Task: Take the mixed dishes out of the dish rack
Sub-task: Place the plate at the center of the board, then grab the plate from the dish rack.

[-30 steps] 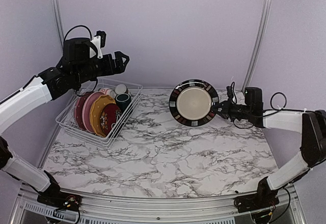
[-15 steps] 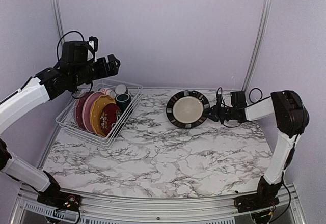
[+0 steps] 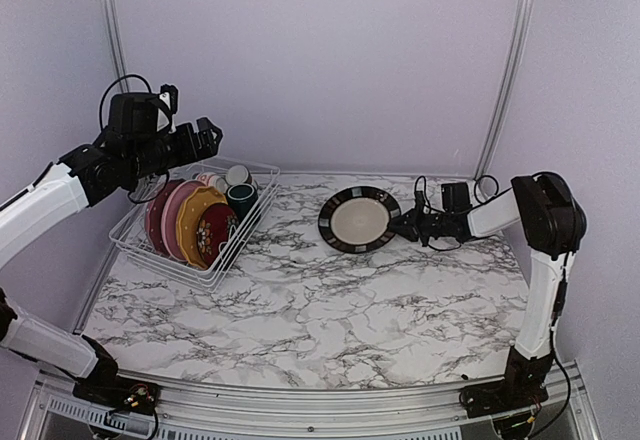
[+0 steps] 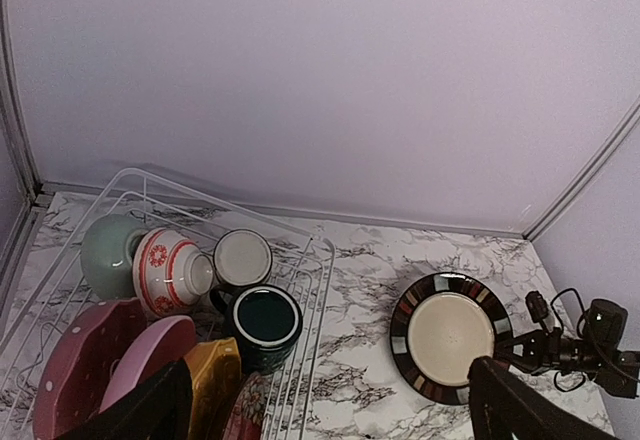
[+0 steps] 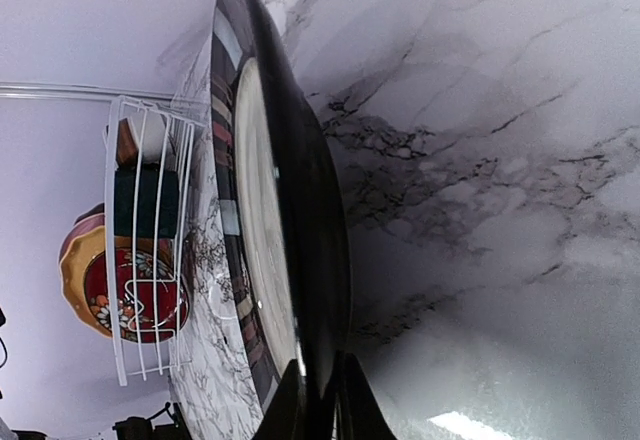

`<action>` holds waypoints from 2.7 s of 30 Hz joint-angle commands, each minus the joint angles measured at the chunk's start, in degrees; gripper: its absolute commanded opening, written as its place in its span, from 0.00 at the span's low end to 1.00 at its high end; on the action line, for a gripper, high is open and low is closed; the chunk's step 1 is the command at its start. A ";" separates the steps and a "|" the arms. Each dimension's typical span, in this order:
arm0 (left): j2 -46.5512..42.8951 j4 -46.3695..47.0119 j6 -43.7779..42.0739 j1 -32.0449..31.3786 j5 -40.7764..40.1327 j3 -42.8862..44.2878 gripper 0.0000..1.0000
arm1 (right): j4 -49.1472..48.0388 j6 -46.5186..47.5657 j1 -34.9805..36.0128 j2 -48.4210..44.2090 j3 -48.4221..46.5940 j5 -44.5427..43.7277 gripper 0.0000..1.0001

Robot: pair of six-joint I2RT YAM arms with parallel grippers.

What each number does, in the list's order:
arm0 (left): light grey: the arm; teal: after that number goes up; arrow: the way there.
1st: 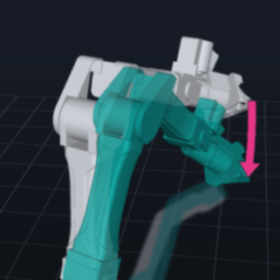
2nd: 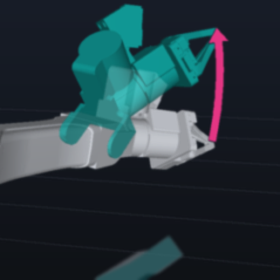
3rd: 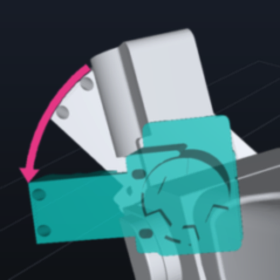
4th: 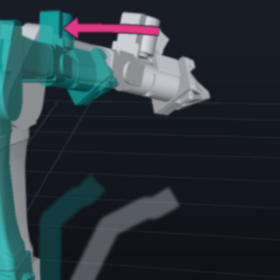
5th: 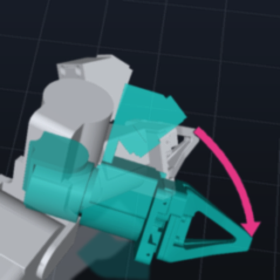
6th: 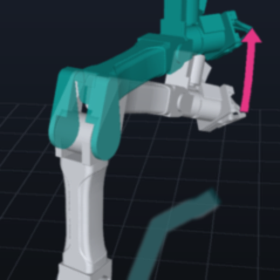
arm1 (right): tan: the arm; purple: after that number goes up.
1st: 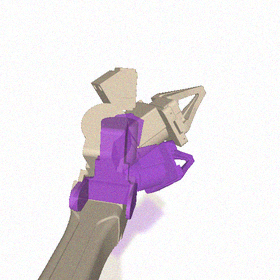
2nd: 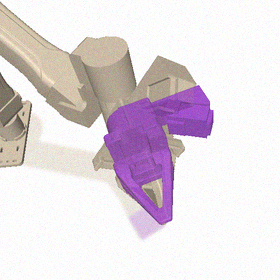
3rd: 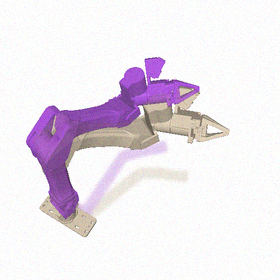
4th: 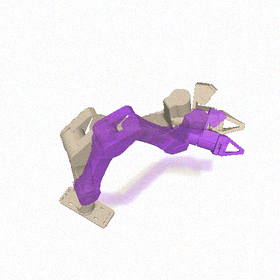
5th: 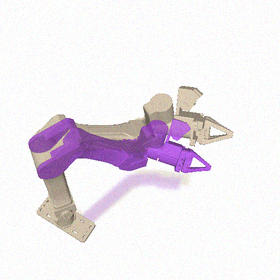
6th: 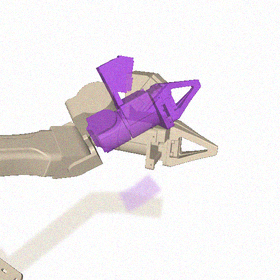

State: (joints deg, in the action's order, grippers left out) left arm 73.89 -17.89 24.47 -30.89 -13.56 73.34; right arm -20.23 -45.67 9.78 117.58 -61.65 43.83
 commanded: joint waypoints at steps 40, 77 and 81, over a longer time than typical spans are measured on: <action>-2.61 -15.06 -10.66 10.04 0.13 -0.05 0.99 | 25.26 28.40 4.44 -12.25 -4.29 -27.95 0.98; 10.39 -9.18 -29.40 25.09 8.92 -6.43 0.75 | 15.33 29.66 4.19 -40.83 8.39 -19.13 0.98; 12.07 -8.59 -31.18 25.09 9.79 -6.64 0.65 | 14.84 29.14 4.18 -40.79 8.39 -18.46 0.98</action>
State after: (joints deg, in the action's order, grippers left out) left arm 84.44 -28.10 -3.95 -6.20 -5.30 67.24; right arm -3.79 -15.40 14.09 77.58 -53.17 23.92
